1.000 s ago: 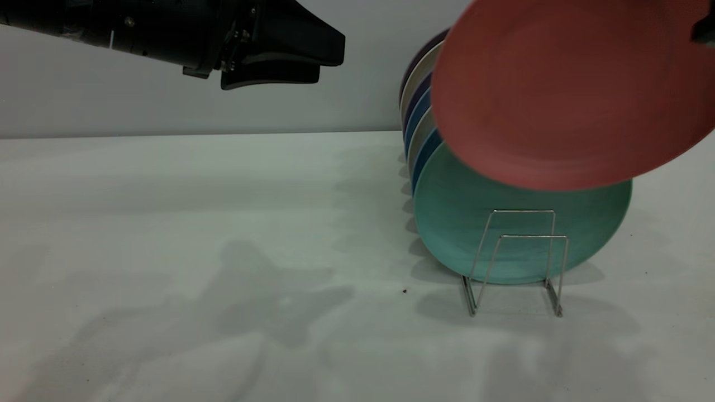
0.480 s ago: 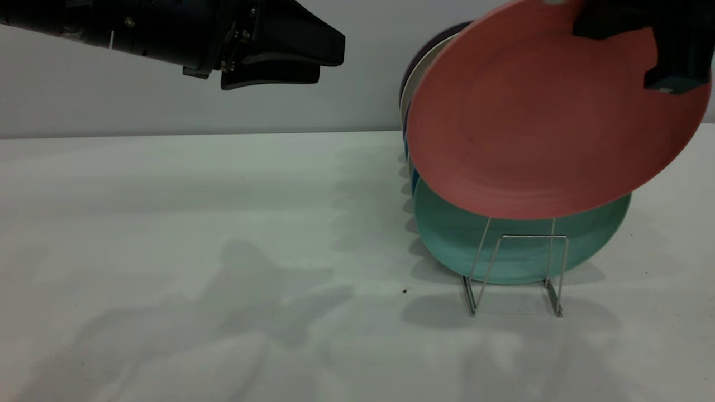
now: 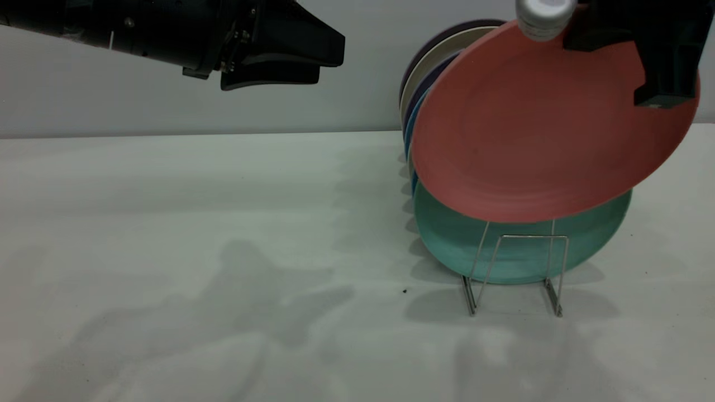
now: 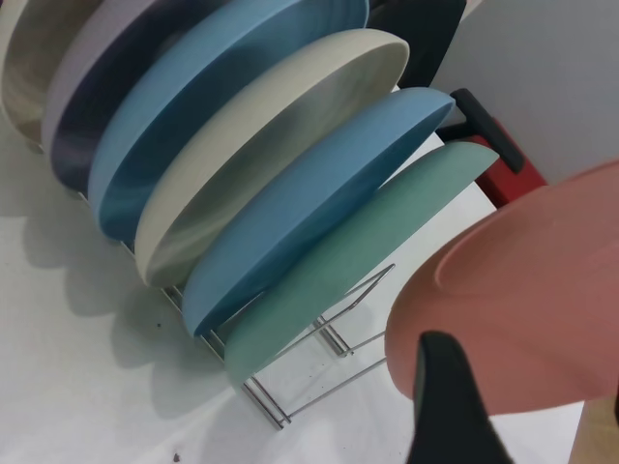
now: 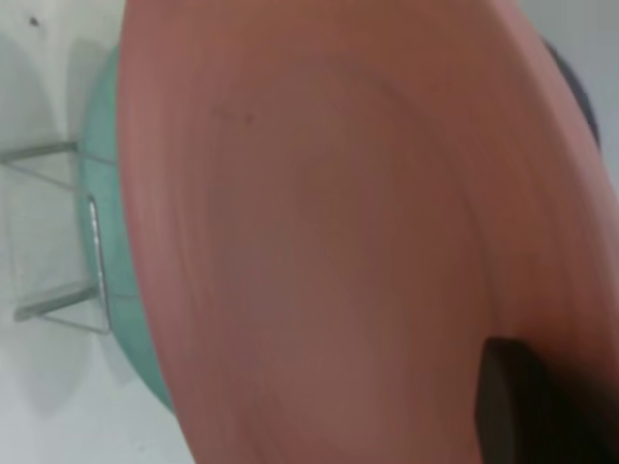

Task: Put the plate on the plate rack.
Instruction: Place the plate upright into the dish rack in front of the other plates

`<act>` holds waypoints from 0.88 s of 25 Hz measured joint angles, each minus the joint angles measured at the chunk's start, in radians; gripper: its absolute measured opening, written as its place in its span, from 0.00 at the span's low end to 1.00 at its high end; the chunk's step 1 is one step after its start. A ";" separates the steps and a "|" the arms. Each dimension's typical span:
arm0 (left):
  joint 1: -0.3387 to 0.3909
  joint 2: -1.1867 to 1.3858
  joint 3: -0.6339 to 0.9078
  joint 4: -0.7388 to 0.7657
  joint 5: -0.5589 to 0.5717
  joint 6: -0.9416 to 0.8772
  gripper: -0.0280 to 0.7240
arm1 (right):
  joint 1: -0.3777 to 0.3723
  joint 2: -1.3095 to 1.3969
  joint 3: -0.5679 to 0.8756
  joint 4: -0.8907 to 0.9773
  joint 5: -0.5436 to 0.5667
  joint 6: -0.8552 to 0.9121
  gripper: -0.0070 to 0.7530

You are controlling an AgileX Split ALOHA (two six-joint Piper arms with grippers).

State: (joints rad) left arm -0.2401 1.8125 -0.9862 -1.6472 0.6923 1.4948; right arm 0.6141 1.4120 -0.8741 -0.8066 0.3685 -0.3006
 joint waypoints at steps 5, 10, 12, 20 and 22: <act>0.000 0.000 0.000 0.000 -0.001 0.001 0.63 | -0.027 0.005 0.000 -0.029 -0.019 0.040 0.09; 0.000 0.000 0.000 0.000 -0.001 0.001 0.63 | -0.030 0.012 -0.001 -0.033 -0.033 0.048 0.09; 0.000 0.000 0.000 0.000 -0.001 0.001 0.63 | -0.030 0.025 -0.001 -0.034 -0.035 0.054 0.09; 0.000 0.000 0.000 0.000 -0.001 0.001 0.63 | -0.030 0.072 -0.001 -0.034 -0.054 0.062 0.09; 0.000 0.000 0.000 0.000 -0.002 0.001 0.63 | -0.030 0.084 -0.003 -0.034 -0.064 0.067 0.09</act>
State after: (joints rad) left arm -0.2401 1.8125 -0.9862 -1.6472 0.6906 1.4958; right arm 0.5840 1.4957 -0.8773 -0.8402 0.3043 -0.2337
